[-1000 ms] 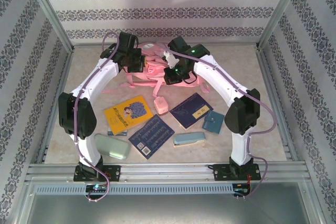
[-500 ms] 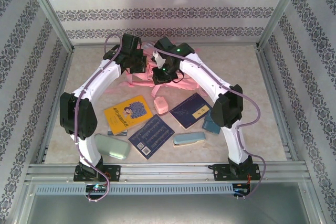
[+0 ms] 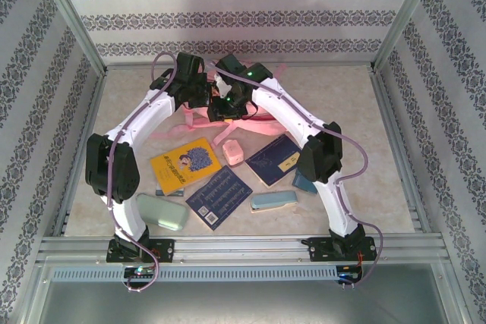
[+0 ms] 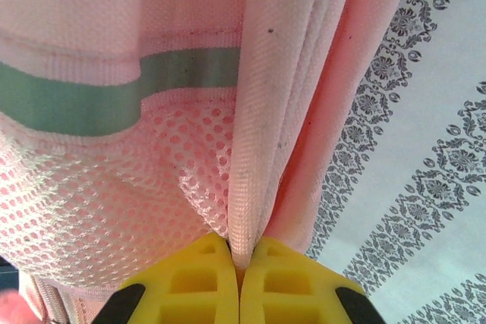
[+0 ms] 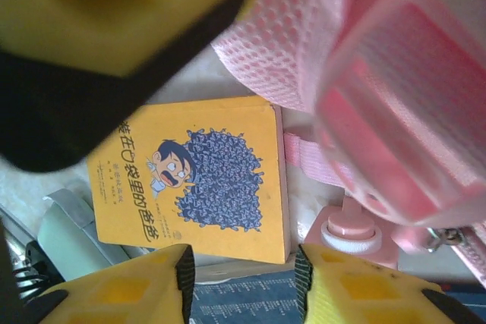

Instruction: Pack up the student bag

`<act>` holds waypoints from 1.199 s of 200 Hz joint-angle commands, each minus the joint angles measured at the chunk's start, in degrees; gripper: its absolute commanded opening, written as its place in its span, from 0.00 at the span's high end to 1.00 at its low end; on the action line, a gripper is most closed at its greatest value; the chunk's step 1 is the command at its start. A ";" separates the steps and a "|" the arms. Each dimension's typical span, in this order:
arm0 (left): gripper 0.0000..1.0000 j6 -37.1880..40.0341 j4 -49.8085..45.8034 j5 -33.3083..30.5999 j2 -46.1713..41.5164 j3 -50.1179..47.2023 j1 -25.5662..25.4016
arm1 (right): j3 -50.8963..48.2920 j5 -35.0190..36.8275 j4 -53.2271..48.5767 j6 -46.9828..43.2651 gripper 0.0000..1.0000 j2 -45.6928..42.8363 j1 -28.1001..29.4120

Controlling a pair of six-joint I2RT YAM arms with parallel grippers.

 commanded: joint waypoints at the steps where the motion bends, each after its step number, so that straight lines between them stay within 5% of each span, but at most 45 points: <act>1: 1.00 1.95 6.32 5.74 -2.99 -1.18 0.33 | -1.31 3.48 8.20 -0.39 0.56 -7.01 0.45; 45: 1.00 12.60 6.36 12.44 -1.25 -2.02 4.34 | -14.38 8.31 12.85 -2.51 0.57 -22.41 -0.48; 80: 1.00 23.96 -0.15 13.78 -1.50 -2.23 7.37 | -26.37 24.00 9.82 -3.41 0.71 -33.68 -1.56; 95: 1.00 27.89 -1.54 14.94 -0.79 -2.61 7.98 | -33.25 25.26 11.27 -3.37 0.72 -38.86 -3.01; 131: 0.95 36.18 -6.88 14.96 0.43 -3.25 8.97 | -43.78 21.73 9.96 -3.24 0.55 -46.31 -5.62; 150: 0.85 41.43 -13.00 10.04 -1.69 -2.93 9.96 | -50.57 19.44 10.95 -1.65 0.43 -51.28 -7.11; 180: 0.65 46.51 -15.13 8.40 -4.06 -3.57 11.96 | -59.71 15.97 12.67 3.05 0.40 -57.84 -10.65; 212: 0.45 57.12 -19.59 9.50 -4.03 2.08 11.28 | -65.77 7.06 17.58 7.36 0.52 -61.98 -17.20; 240: 0.33 70.19 -23.54 6.91 -3.05 10.87 5.33 | -66.14 3.42 20.17 12.02 0.61 -60.19 -21.69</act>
